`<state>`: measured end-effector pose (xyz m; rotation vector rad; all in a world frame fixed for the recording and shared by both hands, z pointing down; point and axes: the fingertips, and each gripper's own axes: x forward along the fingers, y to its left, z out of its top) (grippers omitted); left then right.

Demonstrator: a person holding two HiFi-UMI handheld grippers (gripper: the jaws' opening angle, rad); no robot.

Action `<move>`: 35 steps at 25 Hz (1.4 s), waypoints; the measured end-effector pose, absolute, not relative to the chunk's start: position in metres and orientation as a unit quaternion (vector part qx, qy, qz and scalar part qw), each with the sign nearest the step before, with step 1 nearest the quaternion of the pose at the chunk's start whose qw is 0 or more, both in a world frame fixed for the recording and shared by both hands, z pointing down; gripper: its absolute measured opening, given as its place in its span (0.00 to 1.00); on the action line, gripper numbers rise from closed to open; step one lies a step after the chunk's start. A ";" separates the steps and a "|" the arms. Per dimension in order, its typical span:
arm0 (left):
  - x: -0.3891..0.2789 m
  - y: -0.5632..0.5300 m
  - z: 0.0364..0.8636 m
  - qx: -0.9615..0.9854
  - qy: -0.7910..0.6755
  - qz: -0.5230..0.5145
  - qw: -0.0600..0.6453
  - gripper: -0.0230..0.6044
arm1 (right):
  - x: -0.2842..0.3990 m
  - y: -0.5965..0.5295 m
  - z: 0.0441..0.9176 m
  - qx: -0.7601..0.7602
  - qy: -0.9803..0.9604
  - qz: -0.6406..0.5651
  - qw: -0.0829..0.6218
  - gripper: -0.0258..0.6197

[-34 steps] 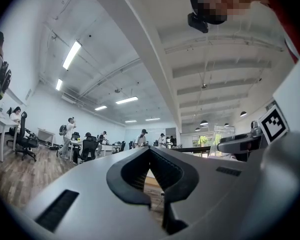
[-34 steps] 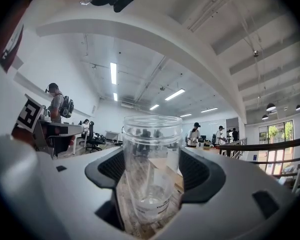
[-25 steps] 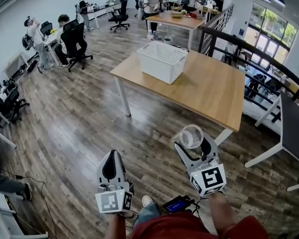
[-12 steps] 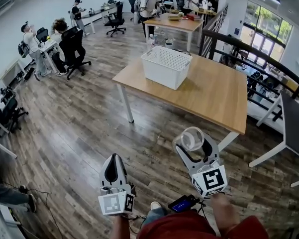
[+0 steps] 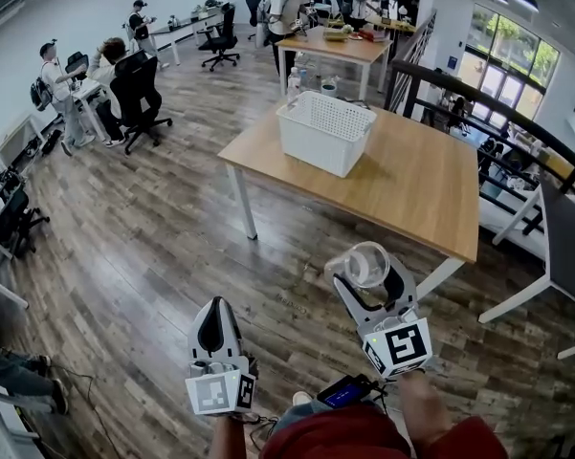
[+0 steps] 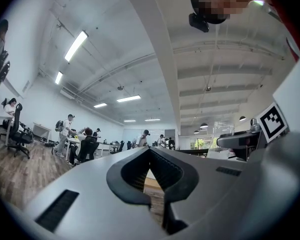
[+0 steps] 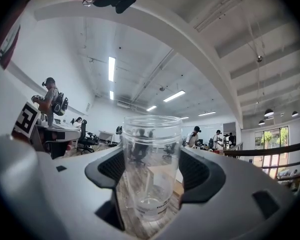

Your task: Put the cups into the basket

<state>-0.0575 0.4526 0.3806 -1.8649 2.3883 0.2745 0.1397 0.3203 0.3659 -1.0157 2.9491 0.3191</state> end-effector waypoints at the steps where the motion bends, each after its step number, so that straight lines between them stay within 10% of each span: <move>1: -0.060 0.450 0.382 -0.612 0.784 0.090 0.047 0.04 | 0.138 0.319 0.367 -0.325 0.940 0.101 0.003 0.55; 35: -0.037 0.240 0.381 -0.641 0.763 0.082 0.032 0.04 | 0.172 0.125 0.381 -0.368 0.927 0.075 -0.003 0.55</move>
